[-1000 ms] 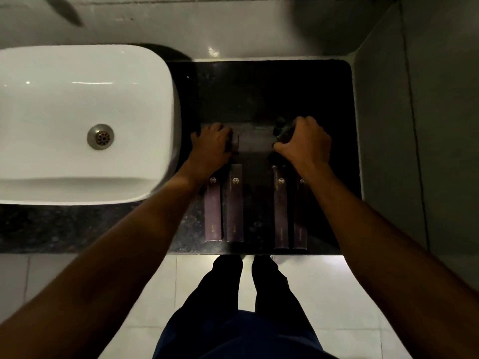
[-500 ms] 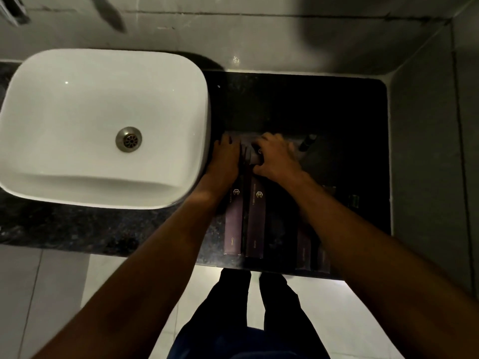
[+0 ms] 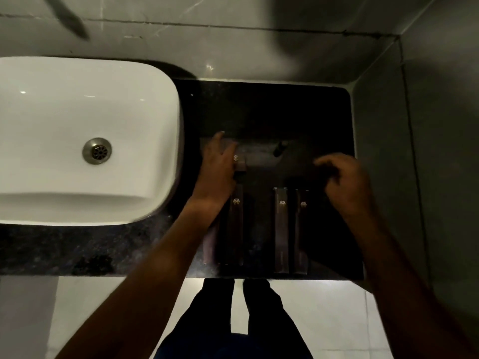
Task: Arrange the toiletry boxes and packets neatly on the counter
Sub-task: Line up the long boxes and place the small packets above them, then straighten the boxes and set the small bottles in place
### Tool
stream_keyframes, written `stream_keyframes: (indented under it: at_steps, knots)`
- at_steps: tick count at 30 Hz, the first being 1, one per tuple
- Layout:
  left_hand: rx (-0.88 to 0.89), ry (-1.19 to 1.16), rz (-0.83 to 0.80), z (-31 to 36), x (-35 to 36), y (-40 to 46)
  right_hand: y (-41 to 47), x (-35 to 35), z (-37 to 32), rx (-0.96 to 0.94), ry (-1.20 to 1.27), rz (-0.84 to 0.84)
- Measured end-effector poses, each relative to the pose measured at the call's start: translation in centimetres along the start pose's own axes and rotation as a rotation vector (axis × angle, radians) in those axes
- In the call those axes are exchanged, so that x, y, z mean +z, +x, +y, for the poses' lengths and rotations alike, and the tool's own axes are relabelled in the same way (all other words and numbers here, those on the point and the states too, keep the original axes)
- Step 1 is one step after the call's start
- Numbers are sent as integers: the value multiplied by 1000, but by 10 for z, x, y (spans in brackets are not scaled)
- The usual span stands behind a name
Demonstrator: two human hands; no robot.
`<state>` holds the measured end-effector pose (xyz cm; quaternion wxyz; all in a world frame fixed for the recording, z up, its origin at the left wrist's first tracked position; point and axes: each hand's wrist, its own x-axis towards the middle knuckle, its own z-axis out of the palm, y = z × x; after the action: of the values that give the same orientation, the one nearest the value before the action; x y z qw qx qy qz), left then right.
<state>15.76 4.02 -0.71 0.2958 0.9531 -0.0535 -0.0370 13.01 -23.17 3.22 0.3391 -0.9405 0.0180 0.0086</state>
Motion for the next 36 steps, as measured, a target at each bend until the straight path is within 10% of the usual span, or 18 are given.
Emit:
stream_keyframes:
  at_steps: [6, 13, 24, 36]
  knots:
    - [-145, -471, -181, 50, 52, 22, -54, -4, 68, 157, -381, -522]
    - [-165, -471, -200, 70, 76, 56, -54, 16, 84, 207, -327, -307]
    - [-109, -335, -157, 58, 91, 66, 0, 17, 46, 400, 477, 55]
    - [75, -221, -218, 45, 92, 55, 44, 71, 46, 182, 193, 17]
